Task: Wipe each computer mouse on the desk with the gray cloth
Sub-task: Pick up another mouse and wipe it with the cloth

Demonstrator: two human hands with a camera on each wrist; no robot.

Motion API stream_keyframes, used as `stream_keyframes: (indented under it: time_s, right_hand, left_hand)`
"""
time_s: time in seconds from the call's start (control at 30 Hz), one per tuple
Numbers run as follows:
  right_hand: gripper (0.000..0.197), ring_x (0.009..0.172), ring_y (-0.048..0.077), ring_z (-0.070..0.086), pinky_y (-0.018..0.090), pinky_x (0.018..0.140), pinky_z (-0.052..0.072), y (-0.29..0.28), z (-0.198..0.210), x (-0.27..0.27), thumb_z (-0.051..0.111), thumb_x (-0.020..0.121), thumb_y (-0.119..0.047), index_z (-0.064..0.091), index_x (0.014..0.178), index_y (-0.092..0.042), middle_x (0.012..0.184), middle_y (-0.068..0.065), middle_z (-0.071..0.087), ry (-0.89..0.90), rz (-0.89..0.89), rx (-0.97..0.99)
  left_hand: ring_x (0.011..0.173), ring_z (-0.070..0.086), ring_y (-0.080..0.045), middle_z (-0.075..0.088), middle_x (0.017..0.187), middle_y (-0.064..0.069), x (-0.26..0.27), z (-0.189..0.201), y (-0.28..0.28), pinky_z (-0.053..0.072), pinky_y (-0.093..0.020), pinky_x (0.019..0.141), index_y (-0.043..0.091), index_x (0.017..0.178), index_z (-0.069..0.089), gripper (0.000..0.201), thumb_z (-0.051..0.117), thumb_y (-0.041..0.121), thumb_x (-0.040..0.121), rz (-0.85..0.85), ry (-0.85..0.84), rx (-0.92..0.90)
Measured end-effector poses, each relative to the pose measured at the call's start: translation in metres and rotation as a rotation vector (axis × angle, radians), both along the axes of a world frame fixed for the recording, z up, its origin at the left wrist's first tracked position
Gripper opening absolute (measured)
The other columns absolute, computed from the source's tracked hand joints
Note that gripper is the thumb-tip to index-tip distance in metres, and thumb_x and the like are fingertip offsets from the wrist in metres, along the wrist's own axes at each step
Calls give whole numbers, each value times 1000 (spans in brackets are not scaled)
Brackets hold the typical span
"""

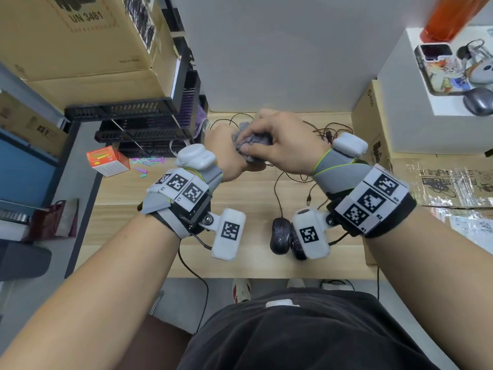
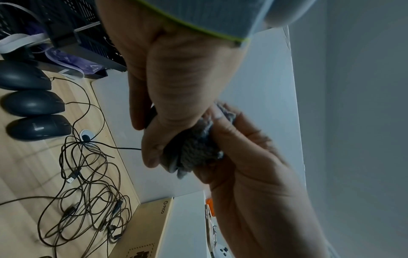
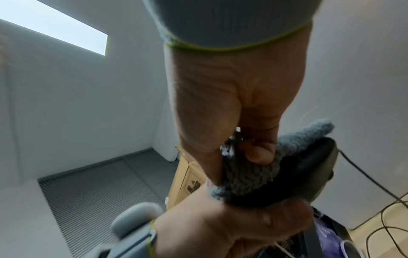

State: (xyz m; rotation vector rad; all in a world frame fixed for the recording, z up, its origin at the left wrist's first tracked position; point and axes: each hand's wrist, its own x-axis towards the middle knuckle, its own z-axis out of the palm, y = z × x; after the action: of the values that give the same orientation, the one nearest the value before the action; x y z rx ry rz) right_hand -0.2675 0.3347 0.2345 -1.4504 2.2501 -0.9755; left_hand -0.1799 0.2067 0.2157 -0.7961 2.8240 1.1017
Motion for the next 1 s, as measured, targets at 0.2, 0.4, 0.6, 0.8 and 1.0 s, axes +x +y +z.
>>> stream_keyframes:
  time_s: [0.2, 0.4, 0.6, 0.8, 1.0]
  right_hand:
    - [11, 81, 15, 56, 22, 66, 32, 11, -12, -28, 67, 87, -26, 74, 95, -21, 88, -1, 68, 14, -232, 118]
    - [13, 82, 9, 51, 16, 72, 36, 1, -8, -1, 70, 86, -25, 74, 98, -24, 86, -6, 56, -5, -55, -24]
    - [15, 90, 23, 63, 19, 70, 34, 14, -23, -34, 65, 89, -24, 73, 102, -19, 97, 5, 69, -18, -332, 92]
    - [12, 83, 16, 55, 26, 73, 38, 5, -13, -13, 68, 87, -26, 73, 99, -25, 90, 6, 57, -33, -129, -25]
    - [13, 82, 22, 59, 22, 73, 39, 15, -23, -39, 65, 90, -25, 72, 100, -23, 86, -1, 55, -6, -363, 118]
  left_hand:
    - [91, 64, -11, 74, 95, 5, 7, -2, -5, 45, -19, 80, 30, 118, 75, 60, 96, 36, 62, -16, 84, 5]
    - [60, 49, -10, 61, 66, 2, 5, -7, -6, 40, -16, 53, 26, 71, 70, 26, 95, 28, 63, 6, 61, 40]
    - [84, 63, -6, 68, 88, 12, 8, -3, -9, 38, -1, 63, 34, 122, 72, 64, 96, 32, 63, -5, 104, -2]
    - [46, 55, 11, 60, 65, 14, 6, 1, -4, 39, -4, 49, 26, 92, 77, 33, 95, 22, 65, 12, 97, 57]
    - [59, 60, 5, 68, 86, 11, 8, 4, -3, 43, 1, 58, 27, 122, 73, 62, 95, 17, 65, 3, 151, 139]
